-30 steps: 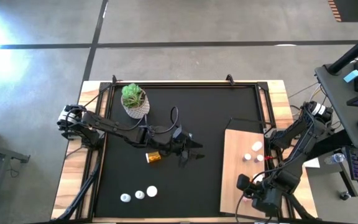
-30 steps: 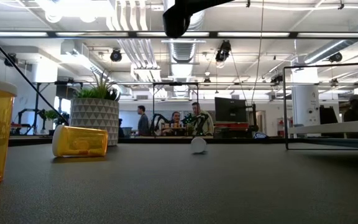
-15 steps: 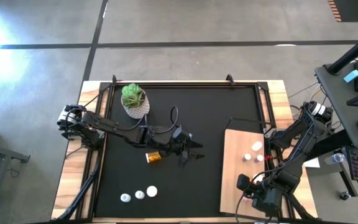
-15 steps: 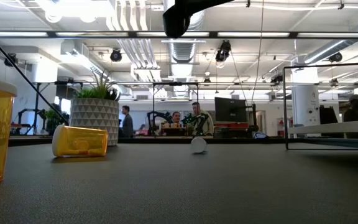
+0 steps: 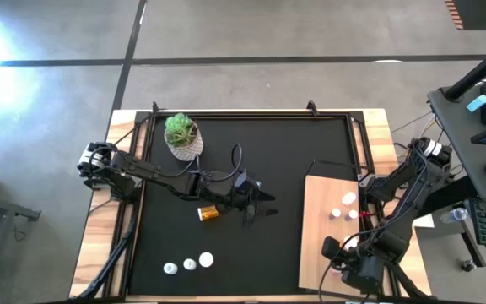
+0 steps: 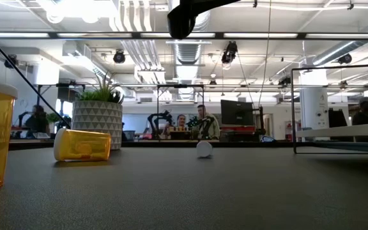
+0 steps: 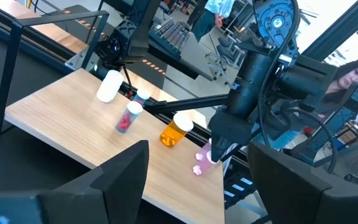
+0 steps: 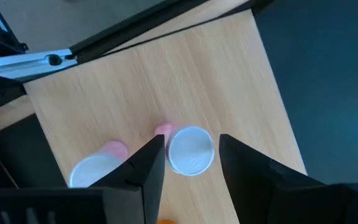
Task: Pick and place medicine bottles onto shelf by color
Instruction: Put the left pink pill bottle on the shelf aligned with the other pink pill bottle, then put the left white pill bottle on the shelf aligned with the other white pill bottle
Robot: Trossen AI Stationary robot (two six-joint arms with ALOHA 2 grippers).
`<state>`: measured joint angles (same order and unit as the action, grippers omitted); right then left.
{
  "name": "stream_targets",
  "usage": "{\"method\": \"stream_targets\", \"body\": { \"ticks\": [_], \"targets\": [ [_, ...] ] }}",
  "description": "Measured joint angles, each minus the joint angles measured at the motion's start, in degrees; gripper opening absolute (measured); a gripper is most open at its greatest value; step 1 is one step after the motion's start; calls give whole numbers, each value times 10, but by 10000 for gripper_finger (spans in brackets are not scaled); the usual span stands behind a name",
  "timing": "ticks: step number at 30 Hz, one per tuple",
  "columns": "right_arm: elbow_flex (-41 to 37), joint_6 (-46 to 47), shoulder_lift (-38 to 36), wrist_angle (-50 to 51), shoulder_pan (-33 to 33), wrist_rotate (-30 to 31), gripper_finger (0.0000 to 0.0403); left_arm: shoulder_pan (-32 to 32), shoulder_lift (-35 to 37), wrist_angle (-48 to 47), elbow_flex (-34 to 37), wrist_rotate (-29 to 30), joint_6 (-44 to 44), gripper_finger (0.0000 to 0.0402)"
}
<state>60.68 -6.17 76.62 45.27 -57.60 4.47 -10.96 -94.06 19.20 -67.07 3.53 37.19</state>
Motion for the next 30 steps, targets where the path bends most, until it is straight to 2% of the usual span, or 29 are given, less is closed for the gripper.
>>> {"method": "stream_targets", "body": {
  "ticks": [9, 18, 21, 26, 30],
  "targets": [
    [36, -3, -1, 49, -1, -5, 143, 0, 0, 0, 0, 0, 0, 256],
    [124, 13, -7, 141, -1, 6, 148, 0, 0, 0, 0, 0, 18, 256],
    [149, 40, -16, 171, -1, 49, 148, 0, 0, -1, 0, 0, 30, 256],
    [184, 99, -37, 201, -1, 165, 143, 0, 2, -13, 0, -14, 31, 256],
    [197, 190, -58, 210, 8, 257, 139, 4, 25, -136, -15, -47, 62, 256]
  ]
}}
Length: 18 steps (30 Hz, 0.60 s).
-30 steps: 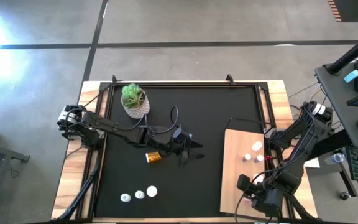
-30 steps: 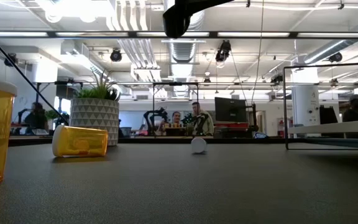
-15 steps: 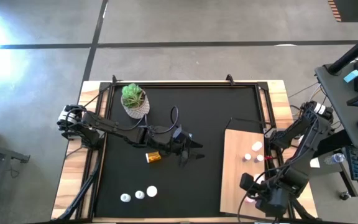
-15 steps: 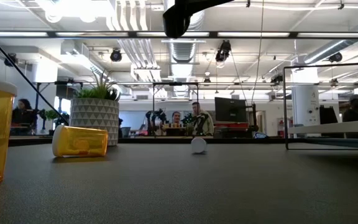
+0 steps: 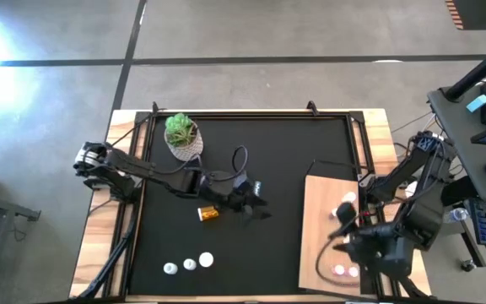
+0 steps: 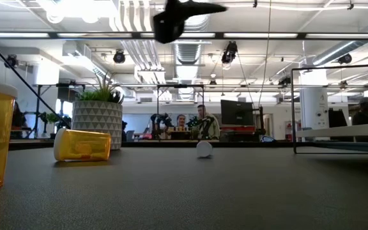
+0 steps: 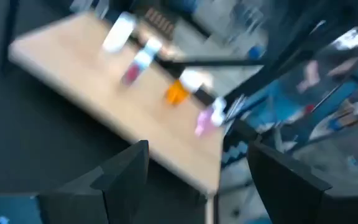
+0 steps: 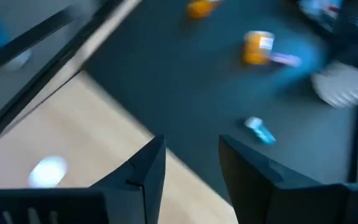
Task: Pick and place medicine bottles onto shelf by color
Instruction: Put the left white pill bottle on the shelf aligned with the other white pill bottle
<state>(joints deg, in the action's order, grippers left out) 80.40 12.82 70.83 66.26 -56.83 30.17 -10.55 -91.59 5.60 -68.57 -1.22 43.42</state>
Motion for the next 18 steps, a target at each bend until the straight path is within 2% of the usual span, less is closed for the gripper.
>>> {"method": "stream_targets", "body": {
  "ticks": [4, 10, 18],
  "targets": [
    [-3, 121, -25, 15, 27, 74, 143, 5, 39, -186, -15, -3, 35, 256],
    [-8, 334, -46, 78, 104, 86, 163, -6, 77, -365, -19, -35, 57, 256],
    [-9, 416, -34, 83, 168, 59, 214, -65, 85, -636, -19, -83, 82, 256]
  ]
}}
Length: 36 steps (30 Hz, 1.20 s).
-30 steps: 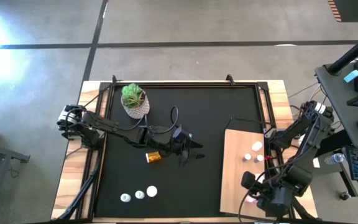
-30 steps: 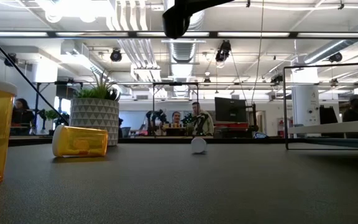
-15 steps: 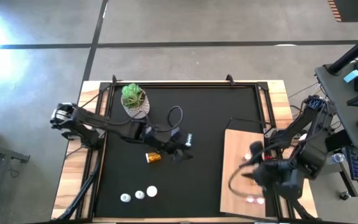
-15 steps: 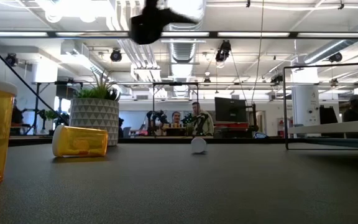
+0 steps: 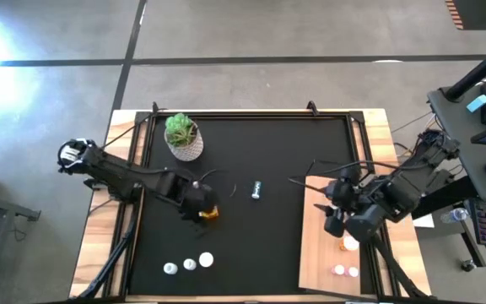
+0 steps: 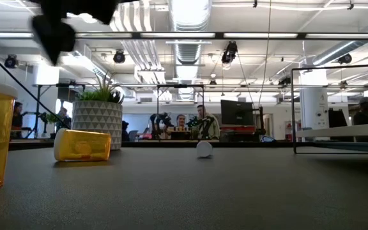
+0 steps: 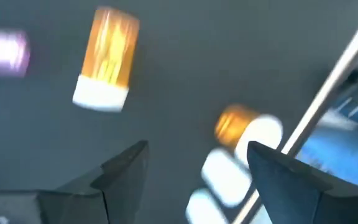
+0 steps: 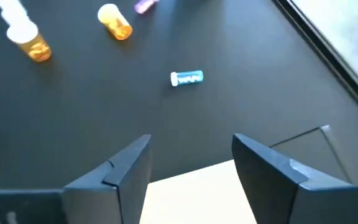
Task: Pick and place medicine bottles onto shelf by color
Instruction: Put the left white pill bottle on the shelf aligned with the other white pill bottle
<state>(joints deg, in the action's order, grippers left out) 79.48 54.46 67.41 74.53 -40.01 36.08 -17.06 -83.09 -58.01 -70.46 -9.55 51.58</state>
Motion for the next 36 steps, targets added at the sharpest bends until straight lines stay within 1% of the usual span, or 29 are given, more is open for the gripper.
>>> {"method": "stream_targets", "body": {
  "ticks": [2, 5, 7, 11, 16, 20, 26, 31, 36],
  "targets": [
    [0, 17, 6, 0, 8, -1, 224, -25, 3, -46, 0, -6, 24, 256],
    [0, 36, 11, 0, 18, -1, 235, -69, 8, -72, 0, -13, 60, 256],
    [0, 46, 13, 0, 22, -1, 241, -106, 12, -68, 0, -26, 80, 256],
    [0, 58, 13, 0, 26, -1, 247, -183, 15, -63, 0, -29, 141, 256],
    [0, 58, 13, 0, 26, -1, 247, -260, -5, -19, 13, 6, 228, 256],
    [0, 55, 13, 0, 26, 0, 246, -290, -27, 20, 26, 24, 272, 256],
    [0, 55, 13, 0, 26, 0, 245, -321, -71, 40, 35, 24, 305, 256],
    [0, 55, 13, 0, 26, 0, 245, -325, -99, 39, 37, 25, 307, 256],
    [0, 53, 13, 0, 26, 0, 245, -325, -121, 60, 42, 25, 307, 255]
  ]
}}
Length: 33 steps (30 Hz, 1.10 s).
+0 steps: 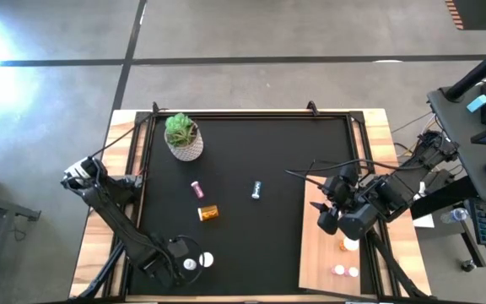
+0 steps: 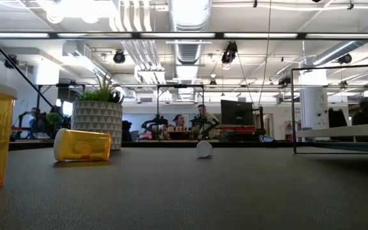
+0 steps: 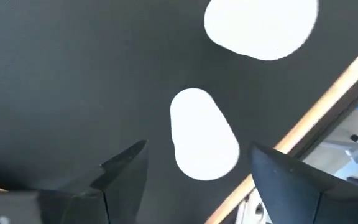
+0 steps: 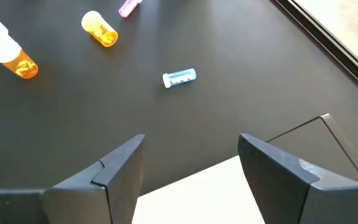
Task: Pick and place medicine bottles onto shelf by color
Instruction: Put the left white pill bottle on the shelf aligned with the other white pill bottle
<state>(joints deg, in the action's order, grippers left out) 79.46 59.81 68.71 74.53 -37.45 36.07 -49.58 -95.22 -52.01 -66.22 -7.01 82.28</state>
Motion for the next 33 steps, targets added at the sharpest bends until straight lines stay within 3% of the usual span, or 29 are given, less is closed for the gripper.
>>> {"method": "stream_targets", "body": {
  "ticks": [5, 11, 20, 27, 33],
  "targets": [
    [0, 0, 0, 0, 0, 0, 244, 1, -8, 1, 0, 1, -1, 219],
    [0, 0, 0, 0, 0, 0, 244, 1, -7, -1, 0, 1, 0, 117],
    [0, -5, 0, 2, 0, -1, 244, 26, 32, -110, -5, 2, 10, 112],
    [0, -5, 0, 2, 0, -5, 244, 168, 115, -136, -9, 4, -83, 112],
    [0, -22, 0, 2, 0, -5, 244, 329, 100, -82, -65, 7, -241, 113]
  ]
}}
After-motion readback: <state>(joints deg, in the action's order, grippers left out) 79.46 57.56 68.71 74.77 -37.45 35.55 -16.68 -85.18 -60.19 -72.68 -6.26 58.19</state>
